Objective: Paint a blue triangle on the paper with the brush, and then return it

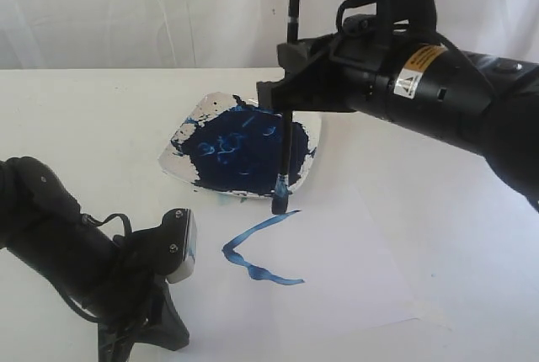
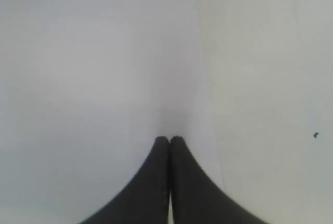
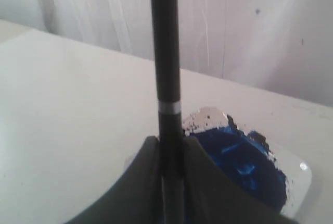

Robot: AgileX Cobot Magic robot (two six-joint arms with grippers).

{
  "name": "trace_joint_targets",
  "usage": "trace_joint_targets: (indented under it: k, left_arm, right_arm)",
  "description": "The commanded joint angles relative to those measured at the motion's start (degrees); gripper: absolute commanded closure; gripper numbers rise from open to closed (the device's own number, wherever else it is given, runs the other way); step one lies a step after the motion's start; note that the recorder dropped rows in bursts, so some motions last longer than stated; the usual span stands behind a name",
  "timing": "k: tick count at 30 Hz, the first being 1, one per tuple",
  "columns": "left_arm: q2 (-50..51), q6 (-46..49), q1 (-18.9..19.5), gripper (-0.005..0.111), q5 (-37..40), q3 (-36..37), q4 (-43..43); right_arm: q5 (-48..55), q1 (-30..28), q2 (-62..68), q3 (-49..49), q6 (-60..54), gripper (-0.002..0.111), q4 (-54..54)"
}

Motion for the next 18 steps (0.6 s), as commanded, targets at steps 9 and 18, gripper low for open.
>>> trace_joint_targets:
  k: [9, 18]
  left_arm:
    - [-0.08, -0.21, -0.37, 0.107, 1.56, 0.05, -0.28]
    - [-0.08, -0.21, -0.37, 0.107, 1.56, 0.05, -0.28]
  right_arm:
    - [-8.42, -0.34, 7.95, 0.03, -4.31, 0.108, -0.42]
    - [-7.65, -0.34, 8.06, 0.03, -10.15, 0.108, 1.31]
